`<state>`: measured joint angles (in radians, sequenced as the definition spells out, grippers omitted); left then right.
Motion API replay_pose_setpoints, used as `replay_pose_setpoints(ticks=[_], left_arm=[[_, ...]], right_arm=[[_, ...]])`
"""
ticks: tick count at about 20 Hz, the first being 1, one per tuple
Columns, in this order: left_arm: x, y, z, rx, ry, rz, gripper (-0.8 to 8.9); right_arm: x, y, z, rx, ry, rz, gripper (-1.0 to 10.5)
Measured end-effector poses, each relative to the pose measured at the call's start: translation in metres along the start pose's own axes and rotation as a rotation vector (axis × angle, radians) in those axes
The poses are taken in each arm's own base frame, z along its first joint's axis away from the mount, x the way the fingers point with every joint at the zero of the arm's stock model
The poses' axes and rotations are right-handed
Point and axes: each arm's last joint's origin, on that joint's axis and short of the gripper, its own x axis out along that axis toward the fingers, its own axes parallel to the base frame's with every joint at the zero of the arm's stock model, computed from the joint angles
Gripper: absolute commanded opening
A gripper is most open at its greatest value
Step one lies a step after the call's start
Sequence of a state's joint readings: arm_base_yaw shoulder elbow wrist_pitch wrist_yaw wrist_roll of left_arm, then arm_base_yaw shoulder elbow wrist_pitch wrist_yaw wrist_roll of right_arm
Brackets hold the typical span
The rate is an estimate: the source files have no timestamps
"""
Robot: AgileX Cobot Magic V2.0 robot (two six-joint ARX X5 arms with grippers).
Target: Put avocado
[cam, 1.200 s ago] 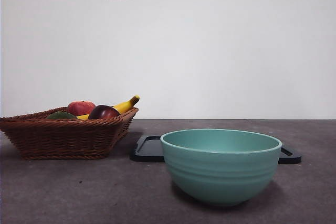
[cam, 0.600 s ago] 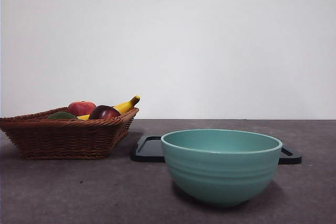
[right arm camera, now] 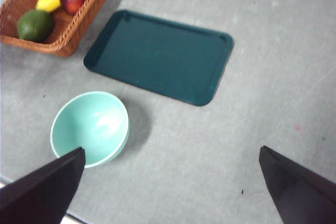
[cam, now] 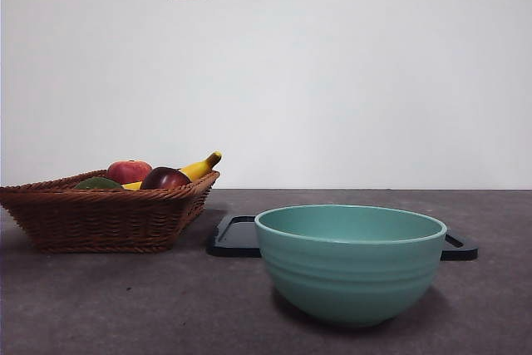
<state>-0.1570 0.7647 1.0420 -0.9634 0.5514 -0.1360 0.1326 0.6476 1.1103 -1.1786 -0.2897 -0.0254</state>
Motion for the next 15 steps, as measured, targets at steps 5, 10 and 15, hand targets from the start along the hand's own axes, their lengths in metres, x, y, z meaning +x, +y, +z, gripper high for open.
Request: replay_pose_setpoints(ticks=[5,10,15], left_arm=[[0.004,0.001,-0.001,-0.014,0.039,-0.003,7.51],[0.039,0.02,0.016,-0.07,0.13,0.012,7.5],[0.082,0.046,0.034,-0.111,0.208,0.125,7.45]], right_arm=[[-0.004,0.002,-0.002,-0.007,-0.023,0.004,6.5],[-0.005,0.004,-0.002,-0.01,-0.032,0.082,6.5],[-0.005,0.004,-0.001,-0.012,-0.036,0.083,6.5]])
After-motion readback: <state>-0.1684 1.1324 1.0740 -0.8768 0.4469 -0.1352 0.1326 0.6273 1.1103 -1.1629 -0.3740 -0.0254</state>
